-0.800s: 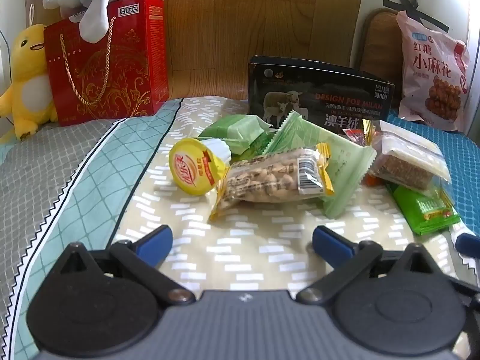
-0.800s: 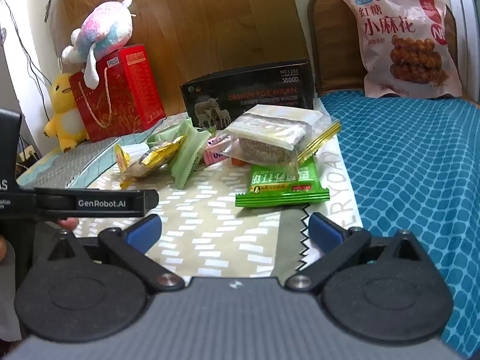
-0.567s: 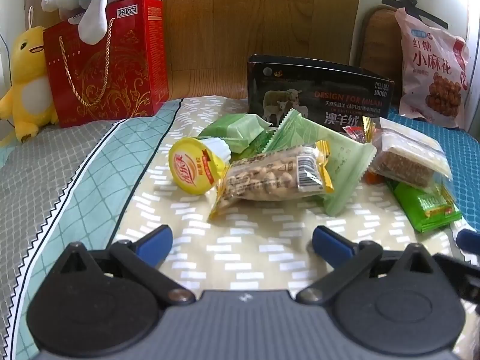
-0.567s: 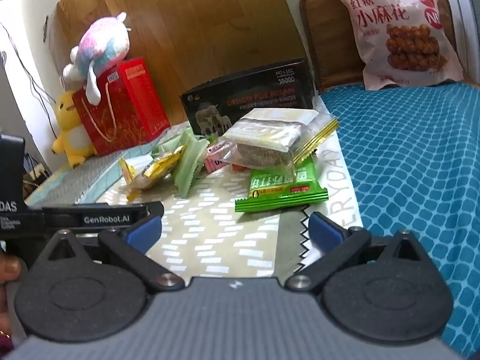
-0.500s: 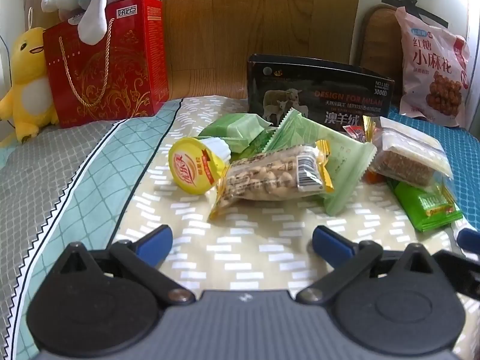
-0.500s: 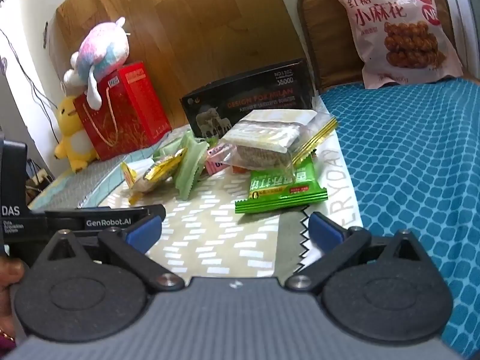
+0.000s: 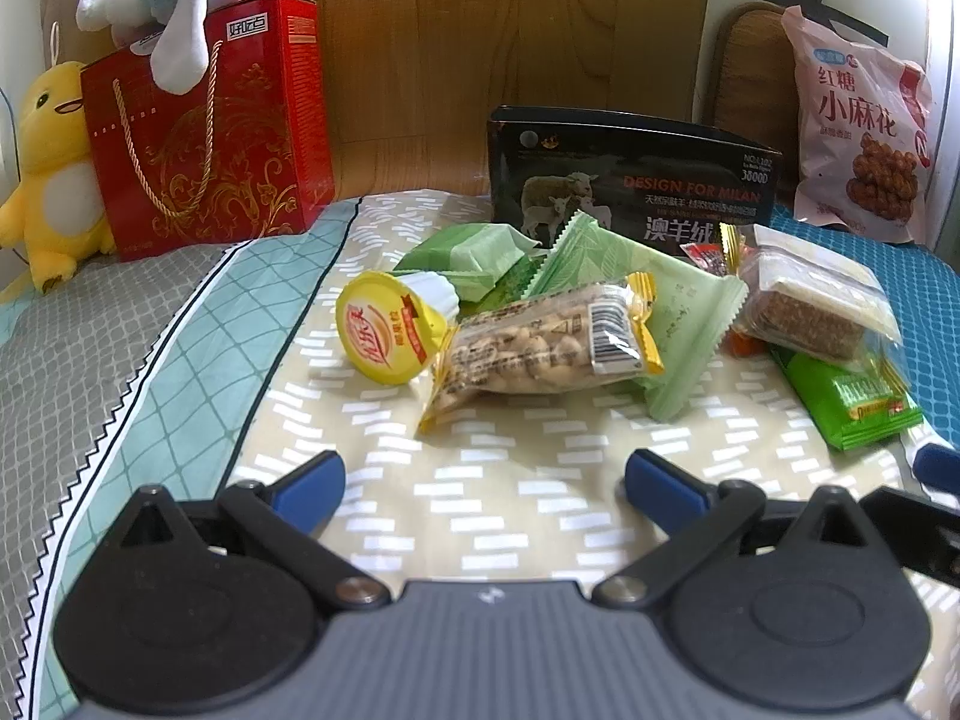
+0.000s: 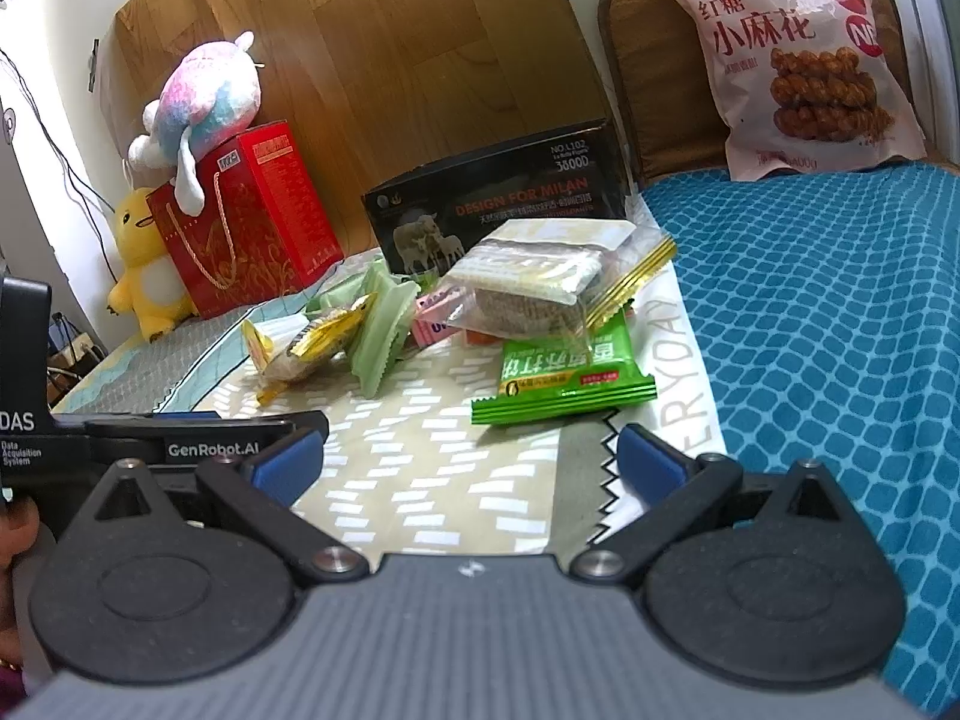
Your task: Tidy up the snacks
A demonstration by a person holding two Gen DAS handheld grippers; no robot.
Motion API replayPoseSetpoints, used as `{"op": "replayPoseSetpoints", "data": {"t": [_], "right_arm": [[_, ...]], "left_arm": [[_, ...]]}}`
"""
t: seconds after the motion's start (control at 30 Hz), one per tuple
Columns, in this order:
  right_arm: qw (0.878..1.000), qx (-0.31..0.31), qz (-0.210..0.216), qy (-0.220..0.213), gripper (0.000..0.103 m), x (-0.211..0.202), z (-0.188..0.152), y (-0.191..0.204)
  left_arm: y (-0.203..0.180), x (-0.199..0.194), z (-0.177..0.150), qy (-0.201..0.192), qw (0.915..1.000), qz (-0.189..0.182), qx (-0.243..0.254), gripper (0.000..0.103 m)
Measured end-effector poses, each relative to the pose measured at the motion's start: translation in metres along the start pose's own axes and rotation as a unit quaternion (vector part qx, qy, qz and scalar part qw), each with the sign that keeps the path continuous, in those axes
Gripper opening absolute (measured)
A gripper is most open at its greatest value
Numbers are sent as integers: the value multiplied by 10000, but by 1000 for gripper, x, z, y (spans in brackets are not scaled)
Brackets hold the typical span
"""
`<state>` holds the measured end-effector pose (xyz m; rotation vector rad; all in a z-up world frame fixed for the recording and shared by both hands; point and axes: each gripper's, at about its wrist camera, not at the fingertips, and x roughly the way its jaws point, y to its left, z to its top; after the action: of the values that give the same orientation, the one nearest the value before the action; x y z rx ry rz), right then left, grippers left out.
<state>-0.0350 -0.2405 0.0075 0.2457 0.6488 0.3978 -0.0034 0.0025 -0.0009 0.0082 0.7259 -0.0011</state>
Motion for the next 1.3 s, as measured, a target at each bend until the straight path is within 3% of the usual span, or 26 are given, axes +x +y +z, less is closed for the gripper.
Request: {"op": "replayPoseSetpoints", "data": {"t": [0.63, 0.83, 0.93, 1.03, 1.17, 1.3], "right_arm": [[9997, -213, -132, 41, 103, 1, -1, 6], [9994, -310, -140, -104, 103, -3, -3, 9], [9988, -409, -114, -237, 89, -7, -2, 11], [9984, -481, -114, -264, 69, -9, 3, 11], [9944, -991, -169, -338, 56, -8, 18, 17], [9877, -1282, -693, -559, 58, -2, 39, 4]], "left_arm": [[-2, -5, -5, -83, 9999, -51, 23, 103], [8, -13, -7, -318, 9990, -202, -259, 103], [12, -20, -9, -603, 9972, -271, -336, 103], [13, -26, -10, -809, 9955, -374, -318, 101], [17, -29, -9, -891, 9932, -641, -387, 90], [28, -23, -8, -747, 9900, -998, -667, 73]]}}
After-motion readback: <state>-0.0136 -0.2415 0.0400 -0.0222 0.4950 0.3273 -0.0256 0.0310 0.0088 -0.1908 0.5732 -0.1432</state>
